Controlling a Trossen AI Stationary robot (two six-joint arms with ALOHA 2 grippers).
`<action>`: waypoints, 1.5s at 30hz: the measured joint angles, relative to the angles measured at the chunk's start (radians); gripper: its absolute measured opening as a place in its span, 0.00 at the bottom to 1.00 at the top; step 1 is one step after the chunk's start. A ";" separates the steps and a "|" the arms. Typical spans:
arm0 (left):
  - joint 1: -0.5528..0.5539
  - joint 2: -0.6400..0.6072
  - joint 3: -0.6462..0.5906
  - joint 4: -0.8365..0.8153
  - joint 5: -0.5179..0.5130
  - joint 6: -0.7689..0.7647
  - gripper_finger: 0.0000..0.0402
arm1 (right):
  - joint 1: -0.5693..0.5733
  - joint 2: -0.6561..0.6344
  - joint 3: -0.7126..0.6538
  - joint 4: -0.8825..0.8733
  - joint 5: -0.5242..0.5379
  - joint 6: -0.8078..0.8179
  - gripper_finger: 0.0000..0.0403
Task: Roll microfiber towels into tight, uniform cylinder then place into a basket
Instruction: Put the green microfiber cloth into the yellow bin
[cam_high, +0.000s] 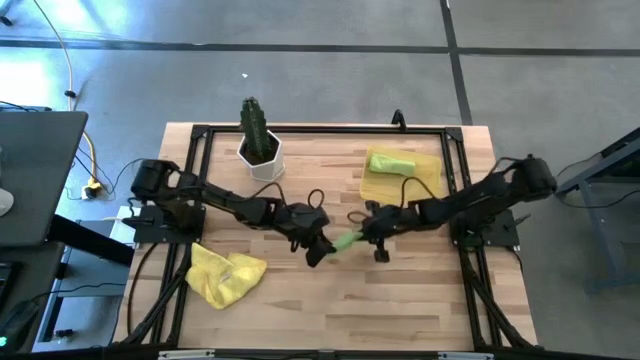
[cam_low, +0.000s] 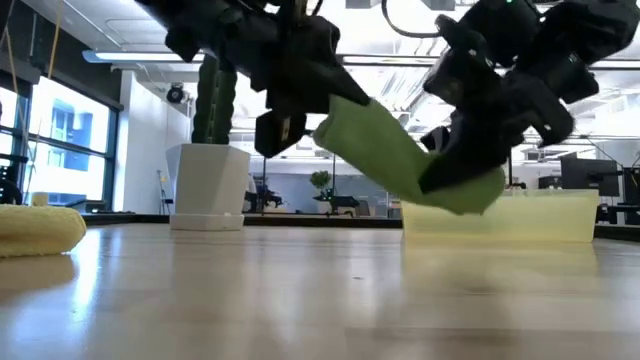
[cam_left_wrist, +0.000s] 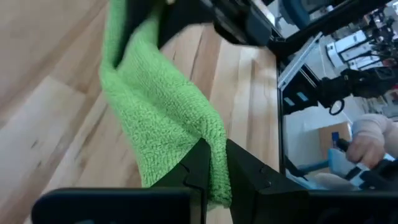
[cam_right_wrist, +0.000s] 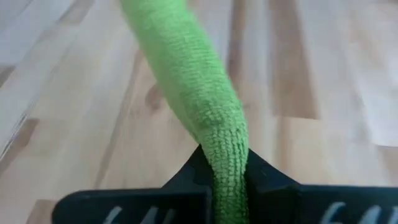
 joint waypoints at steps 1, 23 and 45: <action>0.000 -0.007 0.001 -0.012 -0.001 0.008 0.07 | -0.016 -0.025 0.000 -0.018 -0.005 0.000 0.01; 0.004 -0.026 0.001 -0.239 -0.653 0.362 0.39 | -0.211 -0.239 0.016 -0.328 0.019 -0.022 0.00; 0.003 -0.026 0.002 -0.225 -0.670 0.335 0.40 | -0.478 -0.335 0.077 -0.737 0.221 -0.101 0.00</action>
